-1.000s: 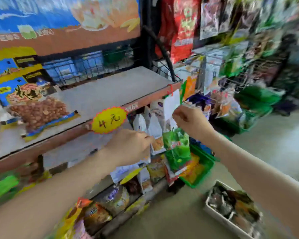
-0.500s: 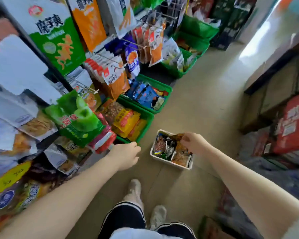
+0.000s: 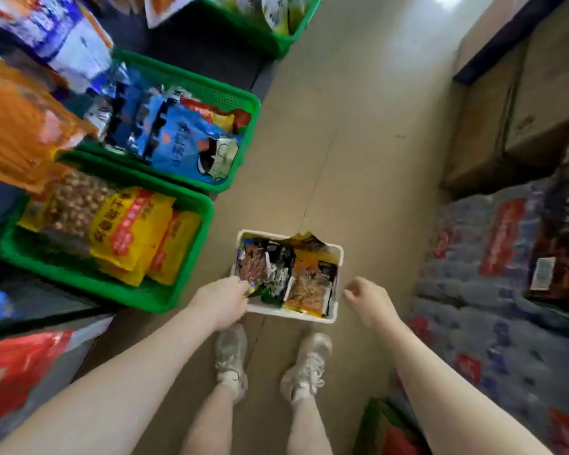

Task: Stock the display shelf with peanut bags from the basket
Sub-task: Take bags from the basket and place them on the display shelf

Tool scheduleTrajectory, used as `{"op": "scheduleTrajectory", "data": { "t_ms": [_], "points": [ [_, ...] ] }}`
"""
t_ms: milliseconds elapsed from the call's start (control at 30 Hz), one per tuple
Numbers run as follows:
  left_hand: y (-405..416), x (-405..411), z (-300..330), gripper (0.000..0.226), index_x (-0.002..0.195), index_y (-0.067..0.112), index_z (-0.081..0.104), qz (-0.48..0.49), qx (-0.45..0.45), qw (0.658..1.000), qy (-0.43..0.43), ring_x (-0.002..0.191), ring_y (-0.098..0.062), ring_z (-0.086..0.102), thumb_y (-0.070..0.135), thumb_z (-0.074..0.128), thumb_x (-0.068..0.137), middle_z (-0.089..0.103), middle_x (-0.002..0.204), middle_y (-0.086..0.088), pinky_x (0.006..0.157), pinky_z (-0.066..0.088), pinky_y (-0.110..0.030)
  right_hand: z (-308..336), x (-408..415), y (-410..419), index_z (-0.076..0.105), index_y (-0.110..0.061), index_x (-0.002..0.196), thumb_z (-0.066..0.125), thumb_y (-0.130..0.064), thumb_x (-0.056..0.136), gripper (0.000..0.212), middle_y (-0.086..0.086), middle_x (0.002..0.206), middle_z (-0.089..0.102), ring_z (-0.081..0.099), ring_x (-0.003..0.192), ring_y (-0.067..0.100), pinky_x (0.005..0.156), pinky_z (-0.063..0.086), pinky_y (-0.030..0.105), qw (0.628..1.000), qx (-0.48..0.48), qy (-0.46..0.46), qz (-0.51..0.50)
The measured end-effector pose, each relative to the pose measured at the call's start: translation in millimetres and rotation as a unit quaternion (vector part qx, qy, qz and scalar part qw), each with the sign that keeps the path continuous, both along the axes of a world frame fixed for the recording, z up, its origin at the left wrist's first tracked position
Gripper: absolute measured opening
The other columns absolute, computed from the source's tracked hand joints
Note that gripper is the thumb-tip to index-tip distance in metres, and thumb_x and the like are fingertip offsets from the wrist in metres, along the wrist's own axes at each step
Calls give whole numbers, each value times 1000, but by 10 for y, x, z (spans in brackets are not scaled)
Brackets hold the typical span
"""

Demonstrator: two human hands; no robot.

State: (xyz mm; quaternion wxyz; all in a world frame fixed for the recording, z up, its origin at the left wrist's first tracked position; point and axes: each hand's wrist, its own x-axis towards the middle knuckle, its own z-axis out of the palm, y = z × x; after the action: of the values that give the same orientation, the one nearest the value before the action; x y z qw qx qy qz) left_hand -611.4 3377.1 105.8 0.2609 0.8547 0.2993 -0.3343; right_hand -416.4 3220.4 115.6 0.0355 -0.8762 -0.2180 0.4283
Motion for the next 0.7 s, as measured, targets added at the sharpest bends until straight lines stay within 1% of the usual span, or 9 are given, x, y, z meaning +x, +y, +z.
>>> {"op": "scheduleTrajectory", "data": {
  "t_ms": [67,133,233,300,400,467,567,633,700],
  "points": [
    [122,185,-548,29,114,13,54,63,-16,998,1,103,-28,56,22,37,93,55,115,-9,79,48,-38,-536,91,149,59,-9,108,44,-21,93,25,14,113,65,58,105,30,81,45,34,1000,9,-2,5],
    [210,308,-1082,27,112,10,56,123,-26,992,-9,103,-29,56,18,41,91,56,115,-11,82,49,-39,-1076,183,306,58,-10,106,39,-17,93,24,15,108,65,59,97,31,75,47,35,1000,18,-16,18],
    [278,387,-1829,27,113,3,59,229,-28,969,-90,108,-29,53,6,46,89,55,120,-14,89,39,-31,-1817,311,485,55,-11,103,34,-10,93,23,14,100,65,55,78,28,64,46,35,999,28,-30,19],
    [289,383,-2245,30,116,2,57,274,-6,954,-121,111,-27,51,1,45,89,53,123,-14,93,36,-28,-2199,388,572,54,-12,112,32,-11,96,27,10,106,63,51,80,24,64,42,33,997,58,-55,-2],
    [302,357,-2732,34,123,5,52,257,53,959,-106,118,-30,47,4,45,89,49,129,-12,99,39,-40,-2695,505,680,49,-12,124,36,-14,97,31,12,122,54,52,104,29,83,45,41,985,118,-121,19],
    [318,372,-2921,43,132,9,43,212,96,971,-55,126,-29,37,8,46,90,39,141,-8,100,37,-46,-2961,565,741,46,-10,129,38,-15,96,34,14,128,53,47,114,33,90,41,43,983,98,-141,60],
    [369,424,-3072,51,139,9,31,152,177,972,-24,130,-31,31,5,46,90,27,148,-10,102,33,-45,-3176,555,750,55,-8,108,43,-21,95,22,13,110,63,48,100,34,75,37,40,975,60,-167,131],
    [441,474,-3116,52,136,7,33,139,226,964,-27,122,-35,38,3,51,88,34,142,-16,97,36,-46,-3212,519,700,55,-7,90,49,-21,92,16,13,95,64,50,86,32,66,33,37,967,75,-183,158],
    [535,534,-3130,43,130,6,37,155,225,962,-11,110,-37,48,7,51,90,47,128,-17,86,41,-45,-3194,491,642,51,-8,82,53,-20,90,15,13,86,63,51,79,31,64,37,38,970,102,-158,152]
  ]
}}
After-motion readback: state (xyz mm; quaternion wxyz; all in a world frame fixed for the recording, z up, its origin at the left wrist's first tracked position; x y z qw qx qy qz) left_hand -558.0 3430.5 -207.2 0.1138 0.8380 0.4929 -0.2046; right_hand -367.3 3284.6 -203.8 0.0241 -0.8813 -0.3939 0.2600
